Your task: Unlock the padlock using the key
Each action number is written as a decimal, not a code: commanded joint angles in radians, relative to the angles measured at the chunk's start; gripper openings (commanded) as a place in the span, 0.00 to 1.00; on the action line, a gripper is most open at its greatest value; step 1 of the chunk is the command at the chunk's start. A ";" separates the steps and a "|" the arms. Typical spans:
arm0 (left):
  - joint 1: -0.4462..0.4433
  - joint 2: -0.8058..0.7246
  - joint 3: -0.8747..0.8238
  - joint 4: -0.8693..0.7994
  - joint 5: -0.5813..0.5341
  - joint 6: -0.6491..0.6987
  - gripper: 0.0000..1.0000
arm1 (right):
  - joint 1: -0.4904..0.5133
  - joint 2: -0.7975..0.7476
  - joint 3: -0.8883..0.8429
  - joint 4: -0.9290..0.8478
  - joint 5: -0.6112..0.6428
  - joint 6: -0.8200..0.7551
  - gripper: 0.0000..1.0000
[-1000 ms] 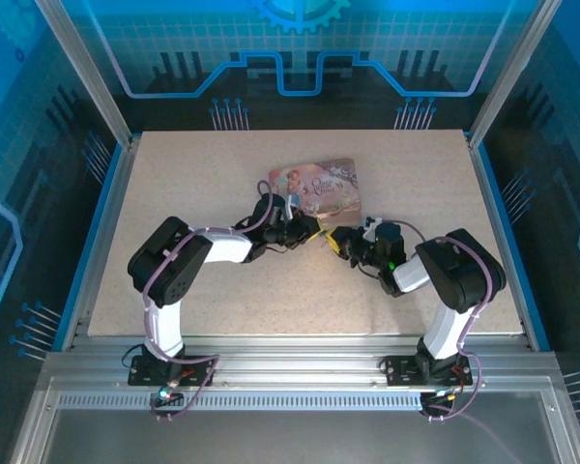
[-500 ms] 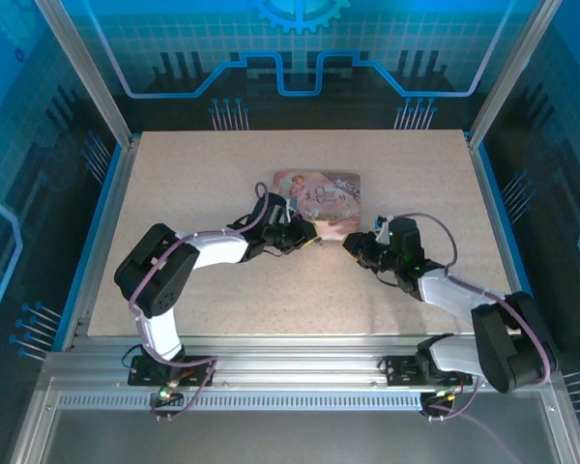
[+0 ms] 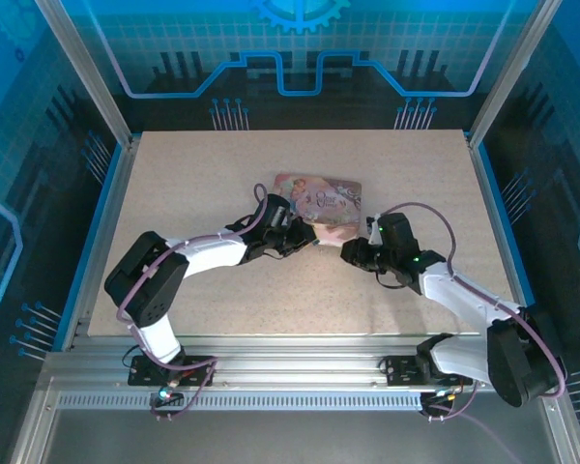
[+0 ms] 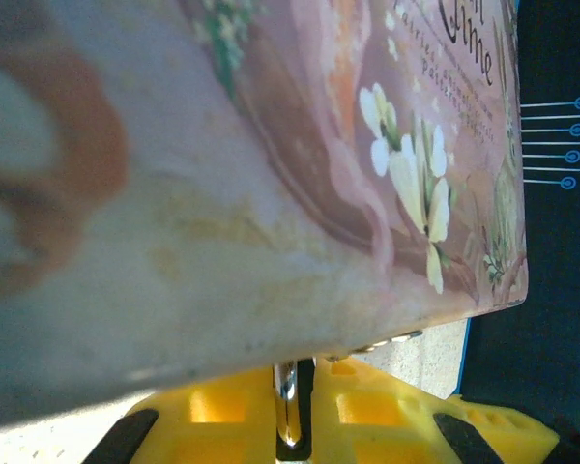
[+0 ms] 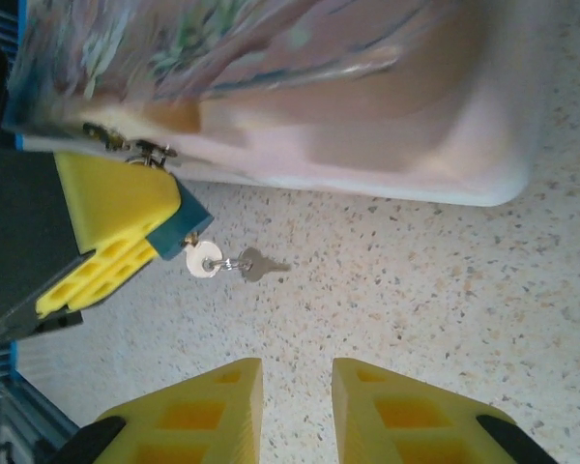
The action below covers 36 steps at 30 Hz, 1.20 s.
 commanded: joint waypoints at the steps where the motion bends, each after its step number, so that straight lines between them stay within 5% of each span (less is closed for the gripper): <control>1: -0.008 -0.055 0.042 -0.005 -0.019 -0.017 0.00 | 0.049 0.006 0.044 -0.083 0.078 -0.101 0.27; 8: -0.011 -0.060 0.060 -0.022 -0.014 -0.017 0.00 | 0.123 0.036 0.094 -0.103 0.137 -0.195 0.28; 21: -0.010 -0.057 0.060 -0.002 0.013 -0.034 0.00 | 0.143 0.090 0.164 -0.048 0.109 -0.410 0.53; 36: 0.002 -0.058 0.063 0.012 0.052 -0.044 0.00 | 0.141 0.241 0.258 -0.033 0.091 -0.537 0.46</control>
